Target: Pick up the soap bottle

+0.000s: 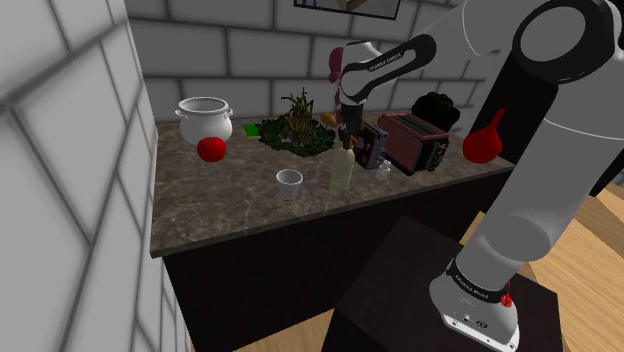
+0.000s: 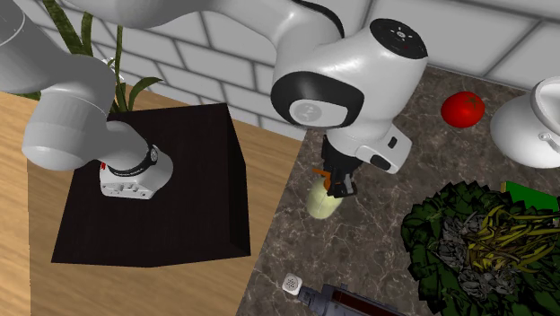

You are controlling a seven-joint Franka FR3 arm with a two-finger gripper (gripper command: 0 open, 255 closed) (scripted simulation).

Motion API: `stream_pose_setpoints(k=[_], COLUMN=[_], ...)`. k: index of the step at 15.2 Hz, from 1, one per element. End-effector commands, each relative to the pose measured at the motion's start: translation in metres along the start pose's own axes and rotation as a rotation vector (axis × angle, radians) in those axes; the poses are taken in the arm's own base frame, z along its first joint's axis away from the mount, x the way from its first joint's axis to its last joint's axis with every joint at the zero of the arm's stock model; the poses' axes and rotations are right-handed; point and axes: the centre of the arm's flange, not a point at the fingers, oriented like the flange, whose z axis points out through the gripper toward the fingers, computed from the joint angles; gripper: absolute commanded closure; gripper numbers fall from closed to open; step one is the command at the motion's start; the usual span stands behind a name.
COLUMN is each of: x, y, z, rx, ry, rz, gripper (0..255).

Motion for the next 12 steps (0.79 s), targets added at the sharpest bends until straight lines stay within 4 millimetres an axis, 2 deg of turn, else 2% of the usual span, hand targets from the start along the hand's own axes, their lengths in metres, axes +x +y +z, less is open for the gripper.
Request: stream_pose_setpoints(k=[1,12], x=[-0.001,-0.005], y=[0.001,0.009], z=[-0.008,-0.065], rx=[0.000,0.000], ry=[-0.001,-0.001], rz=[0.000,0.000], gripper=[255,255])
